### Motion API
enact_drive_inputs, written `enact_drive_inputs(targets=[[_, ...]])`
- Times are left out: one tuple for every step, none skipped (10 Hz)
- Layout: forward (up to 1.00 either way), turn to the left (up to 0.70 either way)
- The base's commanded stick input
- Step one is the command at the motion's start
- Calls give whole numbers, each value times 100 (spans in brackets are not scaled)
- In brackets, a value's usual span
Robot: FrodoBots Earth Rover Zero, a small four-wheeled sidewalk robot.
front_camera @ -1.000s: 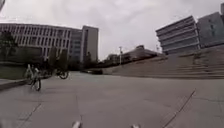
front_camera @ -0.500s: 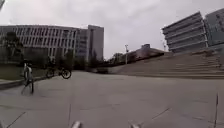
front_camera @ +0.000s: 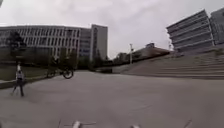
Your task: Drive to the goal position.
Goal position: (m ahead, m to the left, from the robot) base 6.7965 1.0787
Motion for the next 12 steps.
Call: enact_drive_inputs(targets=[[100,0],[100,0],[100,0],[100,0],[100,0],[100,2],[100,9],[100,30],[100,32],[100,19],[100,3],[100,2]])
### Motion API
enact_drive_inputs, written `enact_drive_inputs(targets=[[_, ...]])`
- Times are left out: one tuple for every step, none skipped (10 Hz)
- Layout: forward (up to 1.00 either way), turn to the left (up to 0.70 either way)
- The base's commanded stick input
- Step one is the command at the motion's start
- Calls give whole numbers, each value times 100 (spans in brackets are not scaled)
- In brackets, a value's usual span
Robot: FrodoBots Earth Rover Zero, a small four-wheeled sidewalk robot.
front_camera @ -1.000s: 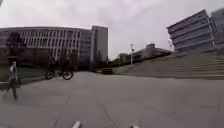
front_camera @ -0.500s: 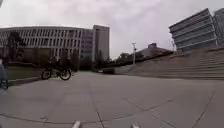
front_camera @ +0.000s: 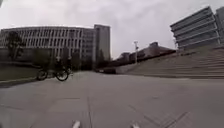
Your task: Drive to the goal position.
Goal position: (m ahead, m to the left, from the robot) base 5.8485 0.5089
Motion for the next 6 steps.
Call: enact_drive_inputs(targets=[[100,2],[100,0],[100,0],[100,0],[100,0],[100,0]])
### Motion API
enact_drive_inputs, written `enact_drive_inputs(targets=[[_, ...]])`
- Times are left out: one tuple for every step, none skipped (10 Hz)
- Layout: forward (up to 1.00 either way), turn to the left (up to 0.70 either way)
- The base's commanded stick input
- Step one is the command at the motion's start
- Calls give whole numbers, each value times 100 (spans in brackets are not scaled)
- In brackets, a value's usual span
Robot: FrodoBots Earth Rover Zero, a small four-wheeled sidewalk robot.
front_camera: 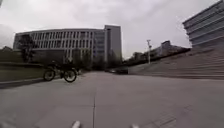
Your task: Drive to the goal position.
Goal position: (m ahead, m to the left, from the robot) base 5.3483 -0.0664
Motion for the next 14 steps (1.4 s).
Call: enact_drive_inputs(targets=[[100,0],[100,0],[100,0],[100,0],[100,0],[100,0],[100,0],[100,0],[100,0],[100,0],[100,0],[100,0],[100,0],[100,0]])
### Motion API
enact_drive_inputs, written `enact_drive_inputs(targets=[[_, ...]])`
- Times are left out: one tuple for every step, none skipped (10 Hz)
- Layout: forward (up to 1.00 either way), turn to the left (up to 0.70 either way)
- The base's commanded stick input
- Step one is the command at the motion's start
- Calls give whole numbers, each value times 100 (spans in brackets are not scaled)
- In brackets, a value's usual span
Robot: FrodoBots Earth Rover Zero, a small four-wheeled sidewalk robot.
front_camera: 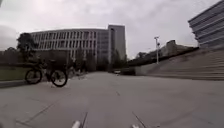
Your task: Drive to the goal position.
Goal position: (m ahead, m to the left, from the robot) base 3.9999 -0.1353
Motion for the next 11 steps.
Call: enact_drive_inputs(targets=[[100,0],[100,0],[100,0],[100,0],[100,0],[100,-26],[100,-32],[100,-22],[100,-8],[100,-2],[100,0]])
